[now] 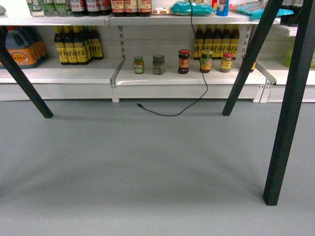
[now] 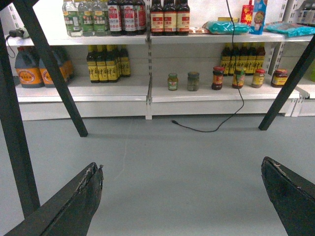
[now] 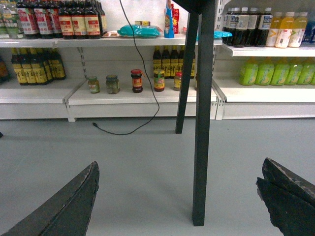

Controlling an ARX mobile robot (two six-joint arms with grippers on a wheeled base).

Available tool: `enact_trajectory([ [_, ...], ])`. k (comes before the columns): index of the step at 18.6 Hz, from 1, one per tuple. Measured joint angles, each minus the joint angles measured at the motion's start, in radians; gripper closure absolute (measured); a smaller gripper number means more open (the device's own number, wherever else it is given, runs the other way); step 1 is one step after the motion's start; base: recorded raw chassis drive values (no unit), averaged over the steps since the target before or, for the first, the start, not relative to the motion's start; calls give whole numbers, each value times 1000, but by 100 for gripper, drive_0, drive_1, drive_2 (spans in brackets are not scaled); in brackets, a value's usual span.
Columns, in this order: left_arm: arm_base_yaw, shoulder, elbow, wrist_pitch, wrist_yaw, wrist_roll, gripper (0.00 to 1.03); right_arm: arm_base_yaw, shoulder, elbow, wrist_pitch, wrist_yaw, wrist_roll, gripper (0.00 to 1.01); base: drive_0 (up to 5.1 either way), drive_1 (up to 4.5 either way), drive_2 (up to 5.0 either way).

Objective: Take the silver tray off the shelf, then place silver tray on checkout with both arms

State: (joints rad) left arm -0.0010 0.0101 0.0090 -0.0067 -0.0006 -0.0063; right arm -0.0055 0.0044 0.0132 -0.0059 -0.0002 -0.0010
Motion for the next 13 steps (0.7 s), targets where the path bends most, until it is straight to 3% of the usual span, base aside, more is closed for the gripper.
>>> enact_trajectory([
  [13,0,0,0,2,0,0,5,0,0,0,1,0,0,3,0,0,0],
])
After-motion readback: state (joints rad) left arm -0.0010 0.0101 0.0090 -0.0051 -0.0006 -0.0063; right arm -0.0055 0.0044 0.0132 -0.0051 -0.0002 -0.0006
